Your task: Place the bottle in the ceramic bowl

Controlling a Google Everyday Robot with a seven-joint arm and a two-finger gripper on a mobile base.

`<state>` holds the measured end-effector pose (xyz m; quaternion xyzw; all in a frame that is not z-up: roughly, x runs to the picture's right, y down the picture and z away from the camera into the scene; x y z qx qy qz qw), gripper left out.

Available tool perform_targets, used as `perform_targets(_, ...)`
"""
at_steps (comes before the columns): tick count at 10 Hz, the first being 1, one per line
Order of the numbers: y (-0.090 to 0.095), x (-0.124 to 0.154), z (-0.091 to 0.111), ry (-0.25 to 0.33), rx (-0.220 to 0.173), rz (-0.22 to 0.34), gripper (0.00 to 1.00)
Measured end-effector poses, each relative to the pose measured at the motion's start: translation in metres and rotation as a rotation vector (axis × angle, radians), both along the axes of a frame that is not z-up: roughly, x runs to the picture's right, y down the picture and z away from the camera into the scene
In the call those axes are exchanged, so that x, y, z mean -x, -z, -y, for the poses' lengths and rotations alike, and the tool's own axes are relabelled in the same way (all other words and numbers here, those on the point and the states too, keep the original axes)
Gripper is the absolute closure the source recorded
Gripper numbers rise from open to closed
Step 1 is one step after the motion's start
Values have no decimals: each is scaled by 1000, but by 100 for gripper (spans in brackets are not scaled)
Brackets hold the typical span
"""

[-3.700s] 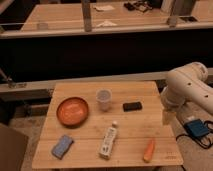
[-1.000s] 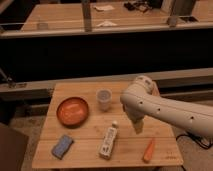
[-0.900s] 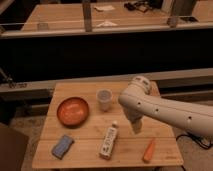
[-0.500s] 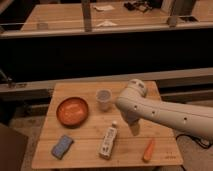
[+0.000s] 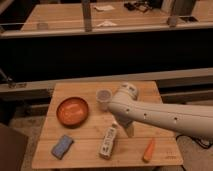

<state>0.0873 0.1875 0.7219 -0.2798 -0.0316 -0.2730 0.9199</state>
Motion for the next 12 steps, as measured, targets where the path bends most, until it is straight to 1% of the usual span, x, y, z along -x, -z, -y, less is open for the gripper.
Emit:
perform_targets(5, -10, 18, -21, 81, 1, 66, 20)
perform_targets(7, -17, 23, -33, 108, 6, 89, 20)
perform_targets(12, -31, 31, -58, 130, 16, 129, 20)
